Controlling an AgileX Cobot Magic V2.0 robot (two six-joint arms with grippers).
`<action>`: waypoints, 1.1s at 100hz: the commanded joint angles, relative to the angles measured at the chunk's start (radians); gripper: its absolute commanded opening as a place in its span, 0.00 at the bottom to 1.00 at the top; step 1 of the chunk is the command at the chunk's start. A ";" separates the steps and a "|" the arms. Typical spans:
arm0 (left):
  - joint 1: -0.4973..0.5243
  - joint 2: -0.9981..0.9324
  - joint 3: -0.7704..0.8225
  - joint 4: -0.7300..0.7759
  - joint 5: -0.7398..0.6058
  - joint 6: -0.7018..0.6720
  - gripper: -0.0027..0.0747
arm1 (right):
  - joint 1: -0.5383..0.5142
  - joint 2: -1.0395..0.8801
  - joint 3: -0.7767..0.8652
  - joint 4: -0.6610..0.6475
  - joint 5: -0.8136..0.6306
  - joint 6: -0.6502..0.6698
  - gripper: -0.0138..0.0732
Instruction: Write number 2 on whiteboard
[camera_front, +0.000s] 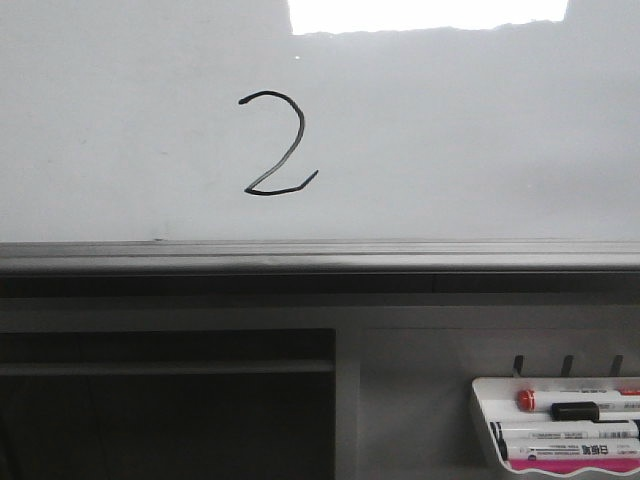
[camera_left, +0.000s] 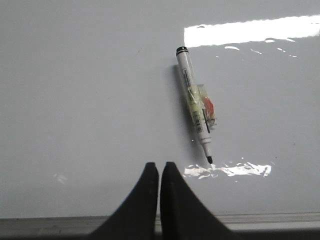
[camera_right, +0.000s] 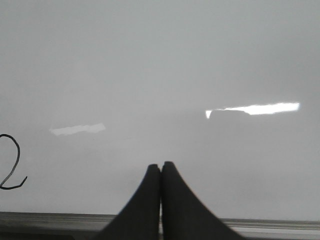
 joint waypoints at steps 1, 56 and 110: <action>-0.011 -0.029 0.023 0.020 -0.104 -0.055 0.01 | -0.007 0.005 -0.028 0.002 -0.083 0.001 0.07; -0.010 -0.027 0.017 0.039 -0.018 -0.055 0.01 | -0.007 0.007 -0.027 0.002 -0.083 0.001 0.07; -0.010 -0.027 0.017 0.039 -0.018 -0.053 0.01 | -0.064 -0.138 0.117 -0.003 -0.199 -0.028 0.07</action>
